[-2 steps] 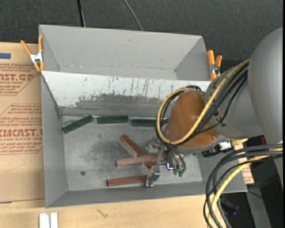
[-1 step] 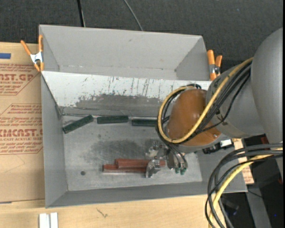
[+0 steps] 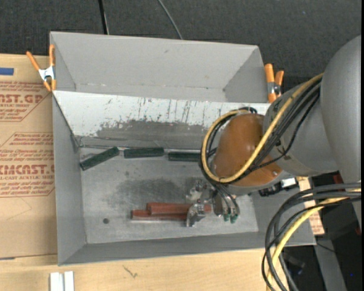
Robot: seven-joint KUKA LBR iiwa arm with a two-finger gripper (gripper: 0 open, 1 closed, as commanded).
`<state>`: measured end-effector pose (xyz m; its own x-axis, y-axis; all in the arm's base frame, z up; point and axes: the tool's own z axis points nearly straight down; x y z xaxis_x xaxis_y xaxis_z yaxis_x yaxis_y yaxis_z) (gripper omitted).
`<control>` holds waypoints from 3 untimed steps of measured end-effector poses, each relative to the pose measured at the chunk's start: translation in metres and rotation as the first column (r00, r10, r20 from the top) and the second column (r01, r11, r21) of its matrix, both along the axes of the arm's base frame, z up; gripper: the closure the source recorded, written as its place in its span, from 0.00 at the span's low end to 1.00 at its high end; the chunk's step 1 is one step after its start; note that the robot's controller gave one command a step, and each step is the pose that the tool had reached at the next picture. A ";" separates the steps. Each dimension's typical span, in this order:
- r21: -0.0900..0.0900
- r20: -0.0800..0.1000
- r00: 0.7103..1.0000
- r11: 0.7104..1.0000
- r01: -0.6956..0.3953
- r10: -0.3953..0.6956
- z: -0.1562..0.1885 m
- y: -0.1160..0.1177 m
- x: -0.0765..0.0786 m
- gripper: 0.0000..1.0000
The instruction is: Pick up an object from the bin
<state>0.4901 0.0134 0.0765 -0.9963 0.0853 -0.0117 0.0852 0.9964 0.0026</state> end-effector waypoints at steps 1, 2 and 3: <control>0.000 -0.004 1.000 1.000 0.000 0.000 0.003 0.000 -0.001 1.00; -0.001 -0.020 1.000 1.000 0.000 0.000 0.020 0.000 -0.005 1.00; -0.001 -0.016 1.000 1.000 -0.001 0.001 0.042 0.000 -0.004 1.00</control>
Offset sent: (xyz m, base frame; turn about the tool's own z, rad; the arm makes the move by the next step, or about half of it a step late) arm -0.0002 0.0000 0.0031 0.0000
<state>0.4862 0.0131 0.1182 -0.9964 0.0847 0.0039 0.0847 0.9964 0.0004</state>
